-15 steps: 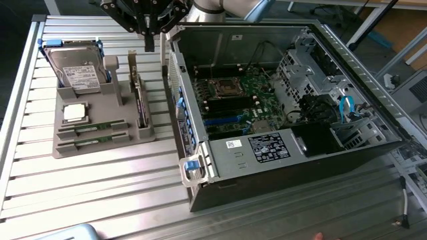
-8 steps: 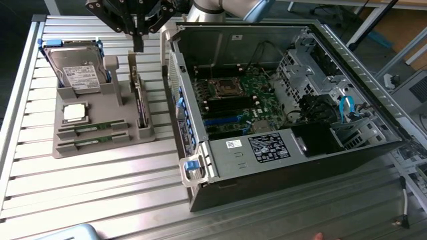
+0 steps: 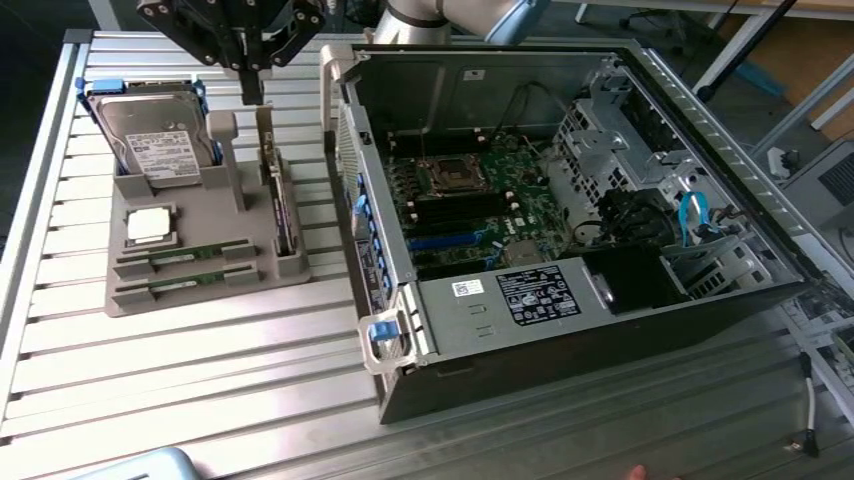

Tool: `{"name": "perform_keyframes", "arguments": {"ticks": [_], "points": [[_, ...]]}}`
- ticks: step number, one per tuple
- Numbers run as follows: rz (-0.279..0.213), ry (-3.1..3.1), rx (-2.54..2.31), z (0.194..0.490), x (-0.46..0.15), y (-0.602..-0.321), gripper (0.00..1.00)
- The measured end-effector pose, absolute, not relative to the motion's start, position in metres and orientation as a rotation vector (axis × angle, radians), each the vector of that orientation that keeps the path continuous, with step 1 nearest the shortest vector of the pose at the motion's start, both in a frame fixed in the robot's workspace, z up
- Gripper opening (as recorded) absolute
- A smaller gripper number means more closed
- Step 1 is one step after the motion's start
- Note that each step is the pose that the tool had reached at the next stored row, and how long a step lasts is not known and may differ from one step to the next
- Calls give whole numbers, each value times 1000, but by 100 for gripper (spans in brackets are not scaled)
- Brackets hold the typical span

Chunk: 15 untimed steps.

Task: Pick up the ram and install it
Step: 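Reach for the ram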

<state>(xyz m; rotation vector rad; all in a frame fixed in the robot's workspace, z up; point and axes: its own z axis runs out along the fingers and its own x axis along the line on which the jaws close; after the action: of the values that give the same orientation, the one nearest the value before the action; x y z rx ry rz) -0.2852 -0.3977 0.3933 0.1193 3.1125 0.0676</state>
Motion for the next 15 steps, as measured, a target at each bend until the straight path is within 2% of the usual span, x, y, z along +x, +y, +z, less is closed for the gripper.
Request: {"name": "perform_keyframes", "arguments": {"ticks": [15], "points": [[68,3112,120,393,-320,-397,10]]}}
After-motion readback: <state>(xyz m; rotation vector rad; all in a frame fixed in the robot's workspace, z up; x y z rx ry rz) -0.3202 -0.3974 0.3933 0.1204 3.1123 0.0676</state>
